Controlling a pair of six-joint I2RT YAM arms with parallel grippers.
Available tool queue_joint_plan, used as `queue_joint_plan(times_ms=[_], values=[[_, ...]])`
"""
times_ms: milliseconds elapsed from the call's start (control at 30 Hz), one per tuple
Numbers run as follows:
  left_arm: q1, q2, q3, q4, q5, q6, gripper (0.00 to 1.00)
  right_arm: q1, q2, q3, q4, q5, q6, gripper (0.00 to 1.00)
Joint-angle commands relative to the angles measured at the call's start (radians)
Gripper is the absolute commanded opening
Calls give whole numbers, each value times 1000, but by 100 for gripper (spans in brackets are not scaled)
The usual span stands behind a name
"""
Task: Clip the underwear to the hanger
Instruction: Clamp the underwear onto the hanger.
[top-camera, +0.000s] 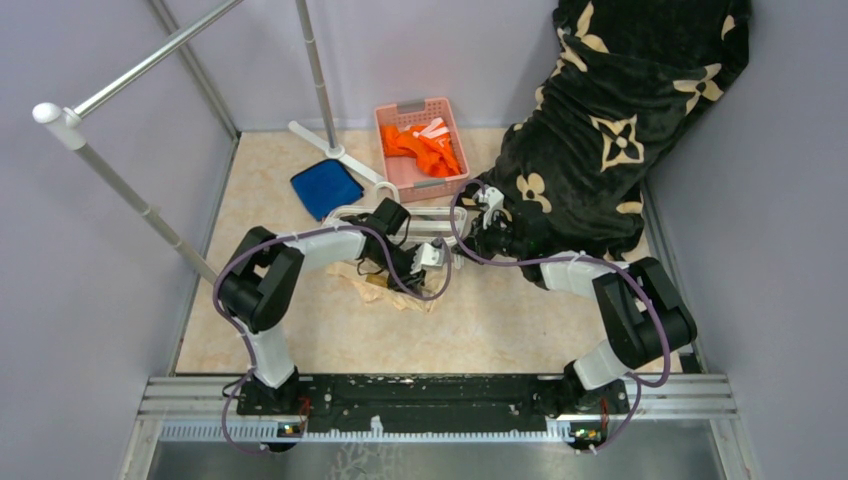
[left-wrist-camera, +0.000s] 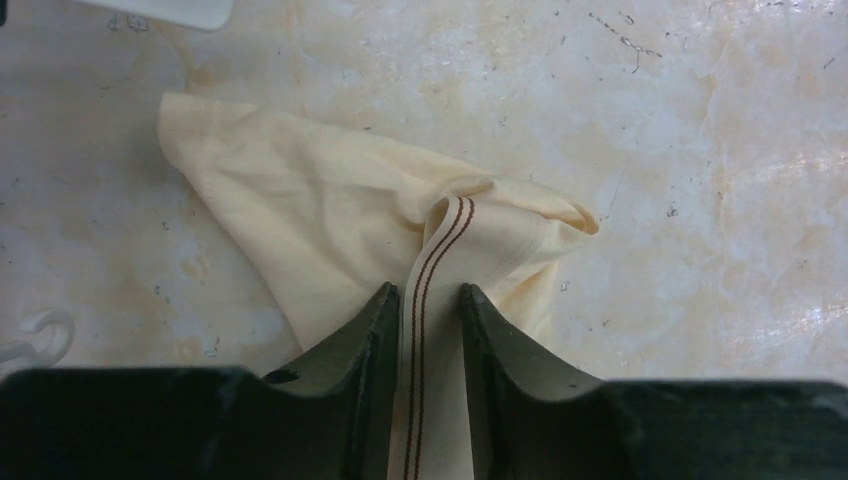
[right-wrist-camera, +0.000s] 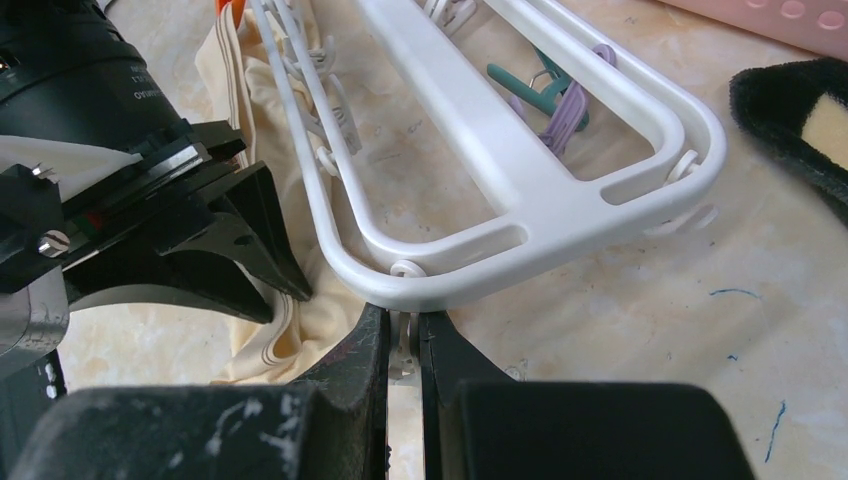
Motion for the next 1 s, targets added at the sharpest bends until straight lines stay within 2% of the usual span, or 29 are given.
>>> queue_joint_plan(times_ms=[0,200,233,400,567,800,967], values=[[-8,12,32,-22,-17,22,32,10,-42,33,29,-10,-18,0],[-24,-73,9,18,-37,-11,2,11,-48,32,27,-3,-21,0],[-25,-100,1,31,-40,-26,0,11,-50,30,29,0,-22,0],[-31,-264,-77,105,-90,-86,0,11,-58,28,36,17,-25,0],[-85,-429,-222,296,-226,-129,0,11,-67,22,50,45,-22,0],[-248,-539,-442,681,-598,-221,0,10,-81,16,64,86,-13,0],[-426,-478,-535,925,-892,-212,0,11,-77,17,71,92,-7,0]])
